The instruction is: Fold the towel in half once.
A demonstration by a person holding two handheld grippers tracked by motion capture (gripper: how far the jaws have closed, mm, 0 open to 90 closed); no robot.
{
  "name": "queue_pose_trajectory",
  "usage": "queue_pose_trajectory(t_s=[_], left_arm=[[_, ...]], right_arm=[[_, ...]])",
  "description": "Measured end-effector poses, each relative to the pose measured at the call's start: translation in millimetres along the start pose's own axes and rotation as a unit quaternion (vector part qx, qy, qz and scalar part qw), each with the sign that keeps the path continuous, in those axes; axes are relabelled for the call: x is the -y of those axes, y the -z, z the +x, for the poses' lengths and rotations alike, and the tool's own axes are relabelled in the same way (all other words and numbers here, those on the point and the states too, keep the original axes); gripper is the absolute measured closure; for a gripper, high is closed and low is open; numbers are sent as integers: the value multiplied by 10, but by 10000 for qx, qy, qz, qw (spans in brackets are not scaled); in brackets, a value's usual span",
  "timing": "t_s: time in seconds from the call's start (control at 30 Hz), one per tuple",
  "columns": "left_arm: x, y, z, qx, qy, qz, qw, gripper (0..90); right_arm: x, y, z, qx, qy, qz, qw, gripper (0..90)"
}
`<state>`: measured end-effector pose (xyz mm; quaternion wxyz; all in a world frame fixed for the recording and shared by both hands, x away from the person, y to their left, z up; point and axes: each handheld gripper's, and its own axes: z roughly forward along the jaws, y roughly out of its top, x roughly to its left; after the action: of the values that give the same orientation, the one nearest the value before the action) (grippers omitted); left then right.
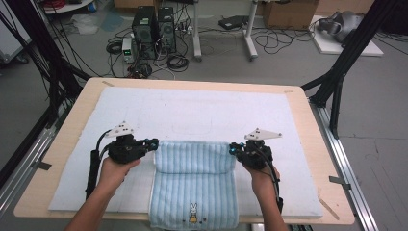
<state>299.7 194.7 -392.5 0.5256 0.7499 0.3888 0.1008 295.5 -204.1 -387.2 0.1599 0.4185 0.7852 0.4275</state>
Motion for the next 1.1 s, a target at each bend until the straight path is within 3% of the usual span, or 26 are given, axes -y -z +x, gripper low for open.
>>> queue_pose_trajectory(t_s=[0.33,0.6,0.87,0.93,1.03,1.1], left_arm=[[368,173,-275,241,62,50,9997,842],[539,268,-461,245,-236,213,9992,840],[745,325,-534,319,-253,399,9984,829],[777,331,-533,297,-204,391,9986,767],[759,347,-500,167,-48,270,9995,535],[710,370,-456,99,-25,154,9998,480]], right_arm=[[270,255,279,-69,34,-6,10000,833],[543,337,405,-106,-21,154,9998,832],[766,368,517,-169,-98,246,9995,824],[786,376,542,-151,-48,293,9994,797],[770,418,541,-171,-148,144,9996,712],[743,450,516,-121,-203,-8,9997,678]])
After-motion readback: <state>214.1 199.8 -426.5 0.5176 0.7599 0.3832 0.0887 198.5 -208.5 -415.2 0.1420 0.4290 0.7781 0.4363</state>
